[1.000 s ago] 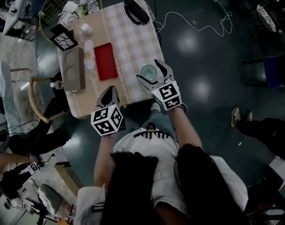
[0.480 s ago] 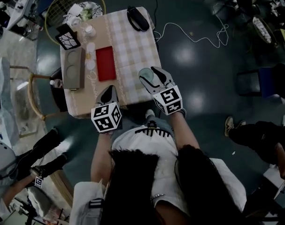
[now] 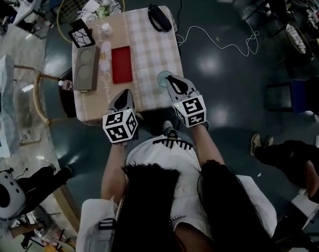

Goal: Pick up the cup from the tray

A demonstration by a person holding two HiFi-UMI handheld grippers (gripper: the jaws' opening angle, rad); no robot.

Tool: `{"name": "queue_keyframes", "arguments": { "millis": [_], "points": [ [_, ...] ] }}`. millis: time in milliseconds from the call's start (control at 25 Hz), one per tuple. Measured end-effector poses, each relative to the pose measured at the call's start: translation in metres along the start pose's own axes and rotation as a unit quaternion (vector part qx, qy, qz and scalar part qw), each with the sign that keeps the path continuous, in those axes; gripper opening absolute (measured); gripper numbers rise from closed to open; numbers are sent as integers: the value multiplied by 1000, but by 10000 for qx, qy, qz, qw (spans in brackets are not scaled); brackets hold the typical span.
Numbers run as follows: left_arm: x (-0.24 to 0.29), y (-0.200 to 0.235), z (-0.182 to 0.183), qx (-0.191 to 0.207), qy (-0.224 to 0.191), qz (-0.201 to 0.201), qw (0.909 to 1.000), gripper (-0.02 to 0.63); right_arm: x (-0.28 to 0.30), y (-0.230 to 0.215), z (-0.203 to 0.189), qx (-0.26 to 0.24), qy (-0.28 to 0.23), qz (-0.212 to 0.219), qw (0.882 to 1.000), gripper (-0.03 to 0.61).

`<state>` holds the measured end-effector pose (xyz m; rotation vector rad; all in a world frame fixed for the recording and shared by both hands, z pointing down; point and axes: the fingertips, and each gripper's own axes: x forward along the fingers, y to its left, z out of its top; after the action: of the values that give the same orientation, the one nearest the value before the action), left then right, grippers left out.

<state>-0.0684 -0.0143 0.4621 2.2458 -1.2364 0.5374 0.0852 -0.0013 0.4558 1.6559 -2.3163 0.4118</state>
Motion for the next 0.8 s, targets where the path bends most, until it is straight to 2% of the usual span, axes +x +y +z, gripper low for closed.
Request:
{"name": "queue_keyframes", "arguments": {
  "millis": [80,200,800],
  "points": [
    [-3,-2,0,-3,-33,13,10000,8,-3,1,1,86,-53,32,9999,7],
    [-7,-4,-3,-20,-47,38,10000,8,-7,4,3,188,-126,137,9997,6],
    [-14,-7,-7,11,-59,109,9999,8,-15,18,-2,84,0,277,9996,5]
  ]
}}
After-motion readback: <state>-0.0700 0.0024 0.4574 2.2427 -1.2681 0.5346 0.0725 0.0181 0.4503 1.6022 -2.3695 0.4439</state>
